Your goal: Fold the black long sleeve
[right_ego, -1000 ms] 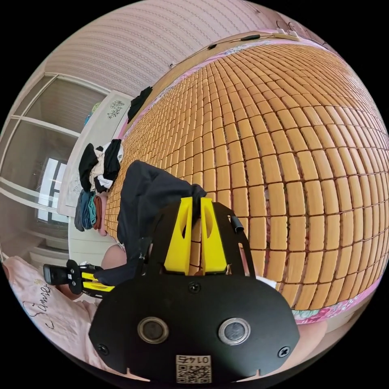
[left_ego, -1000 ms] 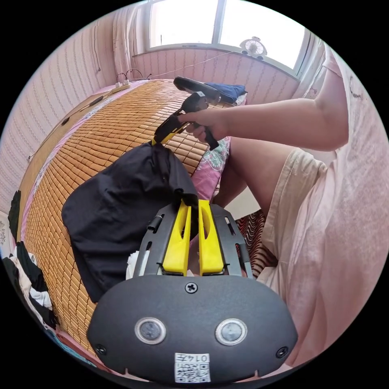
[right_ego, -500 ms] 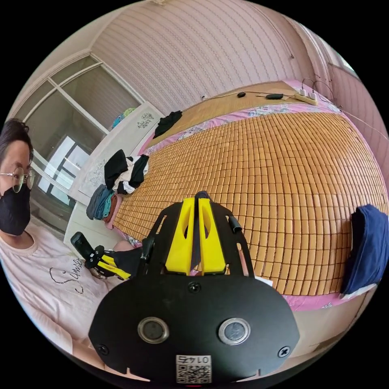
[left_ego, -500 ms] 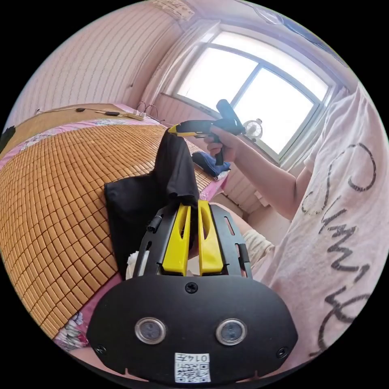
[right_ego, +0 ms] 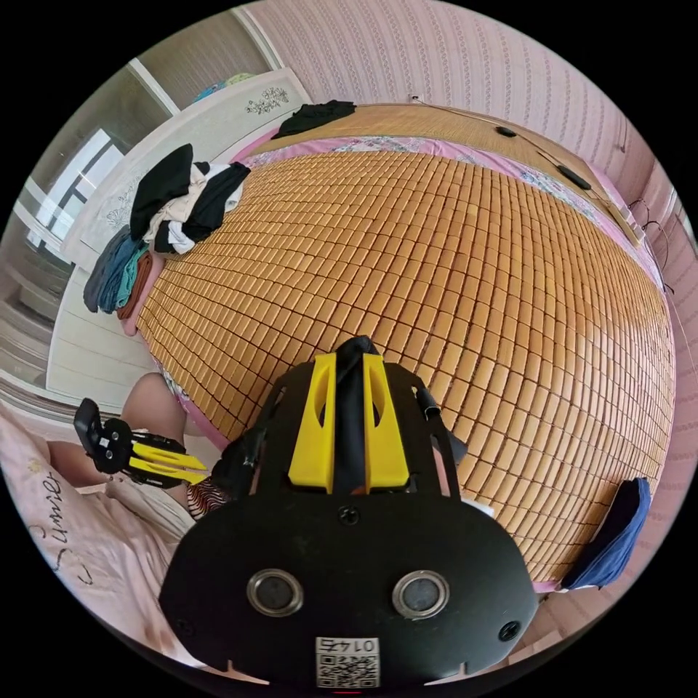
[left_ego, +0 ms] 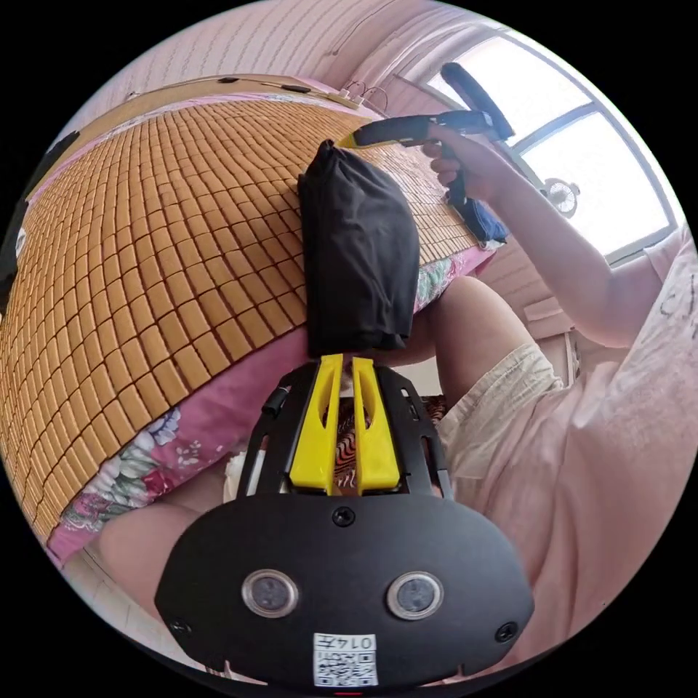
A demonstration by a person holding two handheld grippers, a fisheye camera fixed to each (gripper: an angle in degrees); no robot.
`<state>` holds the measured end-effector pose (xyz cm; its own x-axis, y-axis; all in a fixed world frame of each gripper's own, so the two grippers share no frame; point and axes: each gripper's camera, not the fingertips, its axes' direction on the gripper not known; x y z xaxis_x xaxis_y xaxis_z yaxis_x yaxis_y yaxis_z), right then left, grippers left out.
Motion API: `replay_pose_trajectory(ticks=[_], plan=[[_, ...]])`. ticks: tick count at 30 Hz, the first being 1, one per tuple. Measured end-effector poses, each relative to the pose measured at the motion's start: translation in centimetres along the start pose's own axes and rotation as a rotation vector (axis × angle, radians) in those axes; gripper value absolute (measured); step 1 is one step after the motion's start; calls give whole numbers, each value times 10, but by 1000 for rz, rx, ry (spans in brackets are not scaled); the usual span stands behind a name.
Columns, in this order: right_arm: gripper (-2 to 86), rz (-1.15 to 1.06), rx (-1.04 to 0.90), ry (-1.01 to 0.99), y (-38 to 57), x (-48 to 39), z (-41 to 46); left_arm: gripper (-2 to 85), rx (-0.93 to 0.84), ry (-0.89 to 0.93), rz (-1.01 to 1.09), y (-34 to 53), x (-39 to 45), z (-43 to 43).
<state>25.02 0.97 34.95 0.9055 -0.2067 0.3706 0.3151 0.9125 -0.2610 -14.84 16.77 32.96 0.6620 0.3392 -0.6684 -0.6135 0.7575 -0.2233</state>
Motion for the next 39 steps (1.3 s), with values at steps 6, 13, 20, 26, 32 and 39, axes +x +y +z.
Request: replay_pose_trajectory(ticks=[6, 13, 20, 26, 32, 39], plan=[[-2, -57, -57, -42, -11, -11, 20, 4, 116, -70, 5, -29, 8, -17], [-2, -201, -203, 40, -42, -39, 77, 85, 68, -122, -48, -76, 14, 34], [110, -295, -147, 102, -40, -28, 33, 82, 7, -171, -48, -84, 25, 48], [91, -322, -309, -50, -36, -11, 66, 17, -4, -159, -54, -90, 25, 53], [40, -336, -154, -159, -7, 4, 24, -8, 55, -65, -42, -82, 27, 29], [13, -184, 309, -327, 114, 44, -81, -9, 119, -107, 183, -78, 81, -37]])
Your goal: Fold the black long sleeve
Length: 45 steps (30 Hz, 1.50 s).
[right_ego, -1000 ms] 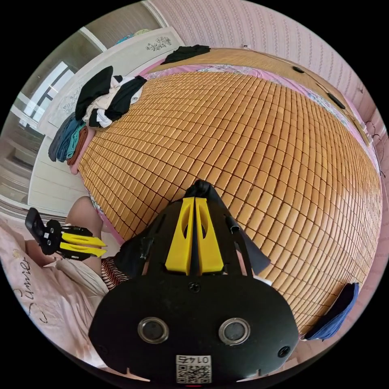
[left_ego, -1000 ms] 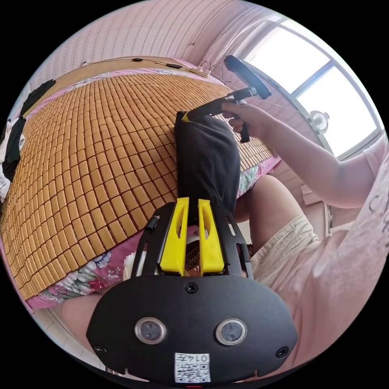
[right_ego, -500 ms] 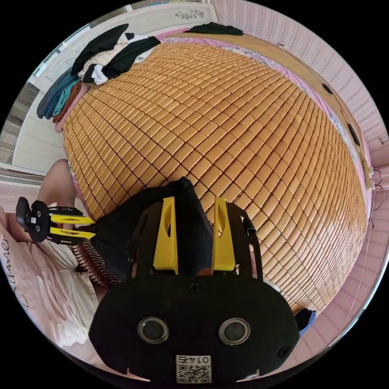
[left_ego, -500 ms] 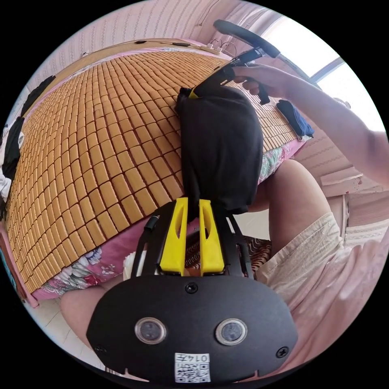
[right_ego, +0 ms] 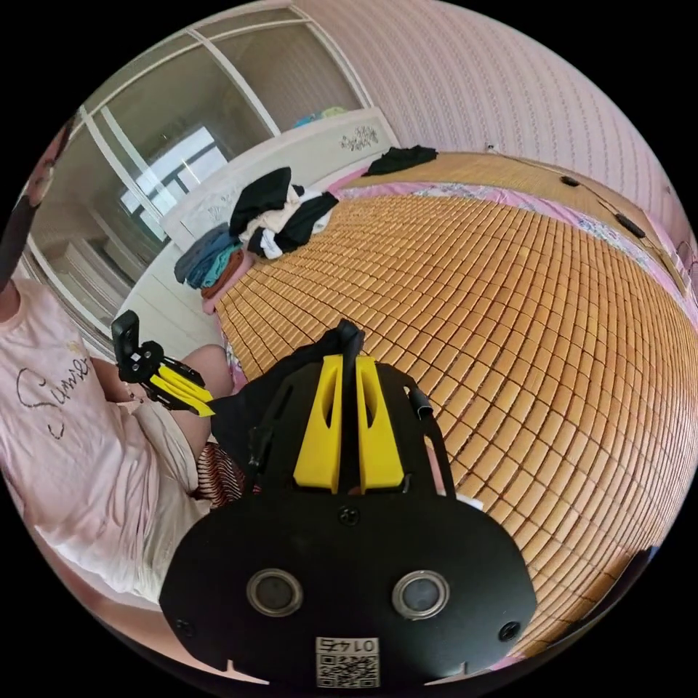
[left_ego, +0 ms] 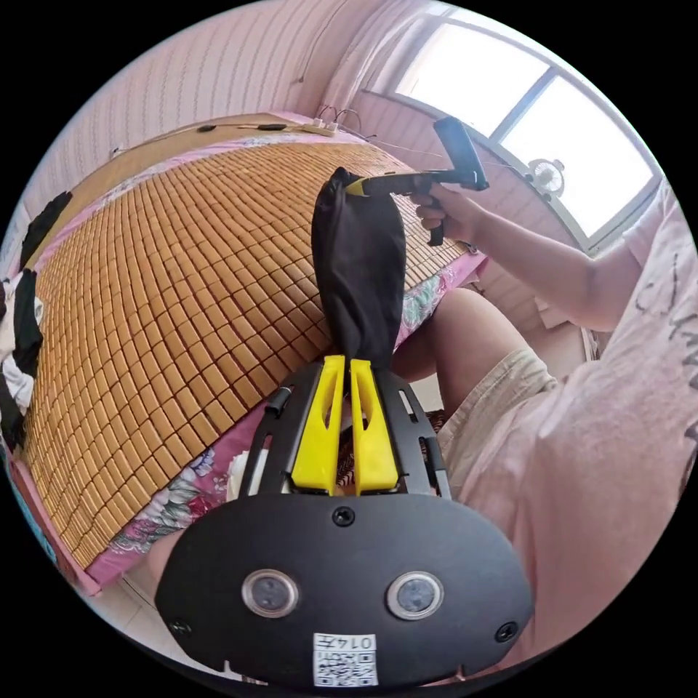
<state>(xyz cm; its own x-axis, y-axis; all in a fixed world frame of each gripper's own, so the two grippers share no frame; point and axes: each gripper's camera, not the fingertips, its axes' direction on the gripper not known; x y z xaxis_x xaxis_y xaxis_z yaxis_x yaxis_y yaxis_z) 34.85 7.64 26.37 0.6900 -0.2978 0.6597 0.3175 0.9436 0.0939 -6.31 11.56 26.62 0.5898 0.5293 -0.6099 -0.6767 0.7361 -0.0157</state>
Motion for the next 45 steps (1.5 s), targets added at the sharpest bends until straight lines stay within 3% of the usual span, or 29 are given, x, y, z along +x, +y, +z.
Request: replay_pose_trajectory(ticks=[6, 12, 14, 19, 24, 26, 28, 32, 35, 39, 41, 45], plan=[[3, 130, 308, 99, 92, -27, -120, -9, 59, -30, 288, -49, 55, -57], [2, 237, 487, 361, 163, -44, -265, -10, 137, 179, 544, -160, 113, -42], [4, 264, 473, 455, 174, -39, -311, -10, 169, 352, 574, -223, 132, -20], [18, 373, 224, 691, 147, 50, -418, -7, 218, 470, 540, -365, 178, 62], [46, 750, -20, 1025, 144, 205, -405, 13, 71, 281, 385, -469, 212, 207], [44, 818, -104, 1038, 157, 243, -369, 30, -37, 232, 244, -480, 204, 261], [55, 844, -236, 1002, 165, 271, -325, 35, -68, 210, 212, -475, 198, 273], [63, 801, -207, 1089, 159, 256, -311, 40, -29, 142, 350, -446, 191, 234], [87, 778, -43, 1048, 149, 212, -321, 42, 36, 64, 414, -401, 167, 170], [99, 504, 40, 998, 110, 92, -274, 40, 108, -52, 405, -301, 115, 72], [99, 367, 38, 888, 86, 38, -229, 32, 138, -134, 286, -207, 67, 3], [96, 48, -30, 468, 14, -82, -90, 13, 183, -277, -19, -39, -6, -101]])
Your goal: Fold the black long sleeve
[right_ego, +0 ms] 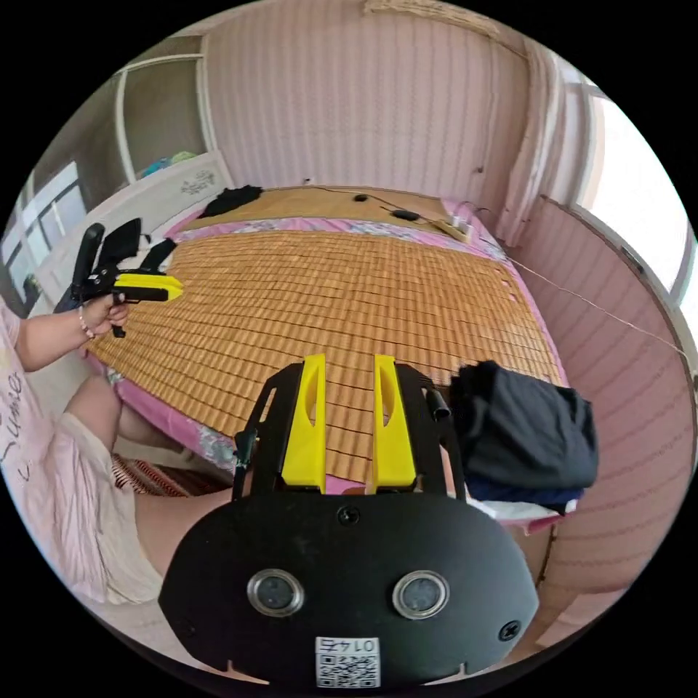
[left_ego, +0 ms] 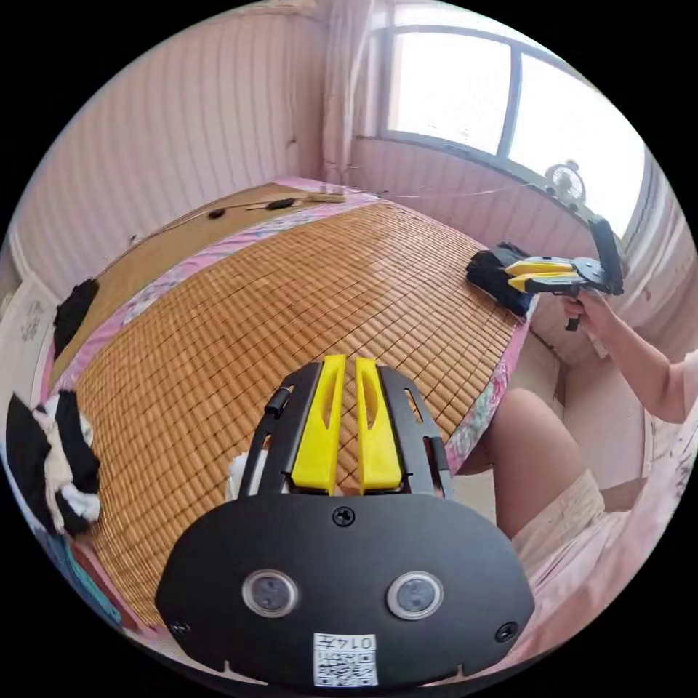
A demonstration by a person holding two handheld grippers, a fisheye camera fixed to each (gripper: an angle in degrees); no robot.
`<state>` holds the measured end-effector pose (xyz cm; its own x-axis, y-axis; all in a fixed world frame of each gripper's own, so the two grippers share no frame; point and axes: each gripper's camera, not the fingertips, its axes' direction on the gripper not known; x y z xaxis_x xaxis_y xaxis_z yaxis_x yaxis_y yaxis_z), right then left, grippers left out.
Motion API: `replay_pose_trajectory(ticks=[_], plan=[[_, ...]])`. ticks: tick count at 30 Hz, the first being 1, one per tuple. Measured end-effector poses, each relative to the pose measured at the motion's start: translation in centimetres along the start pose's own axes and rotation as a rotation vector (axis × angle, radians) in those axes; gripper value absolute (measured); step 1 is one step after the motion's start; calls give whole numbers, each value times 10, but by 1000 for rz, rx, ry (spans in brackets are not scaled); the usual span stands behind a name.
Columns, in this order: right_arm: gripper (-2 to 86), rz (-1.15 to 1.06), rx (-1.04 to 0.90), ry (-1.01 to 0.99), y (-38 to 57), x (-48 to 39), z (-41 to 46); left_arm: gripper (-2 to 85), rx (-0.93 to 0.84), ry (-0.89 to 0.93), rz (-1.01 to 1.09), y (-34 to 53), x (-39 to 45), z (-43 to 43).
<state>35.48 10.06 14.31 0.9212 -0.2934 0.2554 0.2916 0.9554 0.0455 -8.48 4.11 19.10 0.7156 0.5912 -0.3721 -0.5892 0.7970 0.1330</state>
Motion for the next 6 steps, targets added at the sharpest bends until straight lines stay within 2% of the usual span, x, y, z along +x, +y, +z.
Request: replay_pose_trajectory(ticks=[3, 5, 6], plan=[[86, -266, 25, -242, -57, -133, 45, 2, 63, -149, -266, 129, -74, -98], [80, -401, 46, -302, -91, -211, 68, 0, 155, -248, -462, 231, -120, -173], [79, -484, 50, -363, -113, -261, 81, 0, 178, -277, -508, 256, -130, -191]])
